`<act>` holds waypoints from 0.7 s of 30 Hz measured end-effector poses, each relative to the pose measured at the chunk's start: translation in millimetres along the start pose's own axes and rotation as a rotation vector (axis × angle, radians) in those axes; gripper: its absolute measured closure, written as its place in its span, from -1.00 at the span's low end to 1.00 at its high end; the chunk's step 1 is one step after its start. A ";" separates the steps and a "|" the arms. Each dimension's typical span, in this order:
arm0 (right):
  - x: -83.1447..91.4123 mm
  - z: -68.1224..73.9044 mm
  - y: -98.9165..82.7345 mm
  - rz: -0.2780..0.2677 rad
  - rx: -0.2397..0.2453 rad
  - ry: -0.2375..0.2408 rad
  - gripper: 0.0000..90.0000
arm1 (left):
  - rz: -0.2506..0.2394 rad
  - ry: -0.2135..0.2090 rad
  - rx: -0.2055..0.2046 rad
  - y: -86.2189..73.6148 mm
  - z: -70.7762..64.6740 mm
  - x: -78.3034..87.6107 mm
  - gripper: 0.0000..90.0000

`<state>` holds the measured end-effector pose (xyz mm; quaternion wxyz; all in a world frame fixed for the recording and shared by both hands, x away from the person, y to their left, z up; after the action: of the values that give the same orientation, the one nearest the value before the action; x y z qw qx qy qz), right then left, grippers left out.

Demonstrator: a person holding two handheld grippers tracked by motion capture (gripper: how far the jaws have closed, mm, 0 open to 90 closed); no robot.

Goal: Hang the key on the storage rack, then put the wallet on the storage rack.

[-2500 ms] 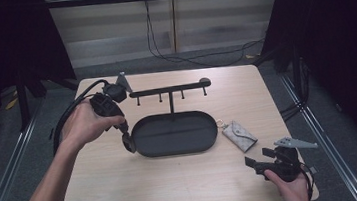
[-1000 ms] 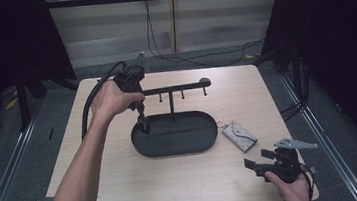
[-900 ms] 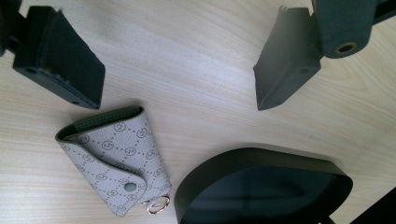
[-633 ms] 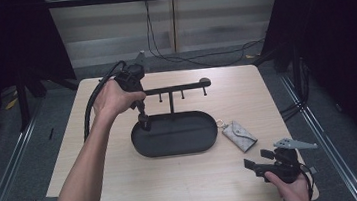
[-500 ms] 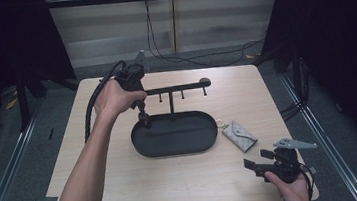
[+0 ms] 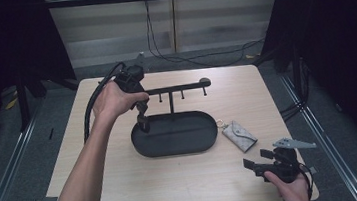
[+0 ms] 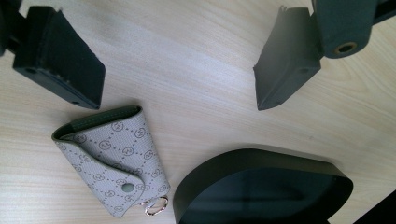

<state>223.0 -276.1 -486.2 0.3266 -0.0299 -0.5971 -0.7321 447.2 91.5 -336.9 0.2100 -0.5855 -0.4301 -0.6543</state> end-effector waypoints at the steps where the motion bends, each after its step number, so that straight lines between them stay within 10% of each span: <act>1: -0.4 -0.3 0.1 0.001 0.000 -0.001 -0.64 | -0.003 -0.002 0.002 -1.9 0.9 0.5 -0.03; 21: -1.8 -1.3 0.0 0.005 0.007 -0.011 -0.64 | -0.073 -0.020 -0.024 -42.5 12.9 13.4 -0.26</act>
<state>224.8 -276.4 -487.3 0.3251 -0.0344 -0.6012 -0.7292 418.7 128.0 -338.4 0.1744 -0.5784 -0.4455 -0.6607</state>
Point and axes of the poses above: each handheld gripper's, and its own axes: x roughly backward along the jaws, y roughly out of its top, z roughly to its left, the point moved 3 cm from there along -x, roughly forward along the jaws, and after that the axes turned 12 degrees about -z, right-handed, at the moved point
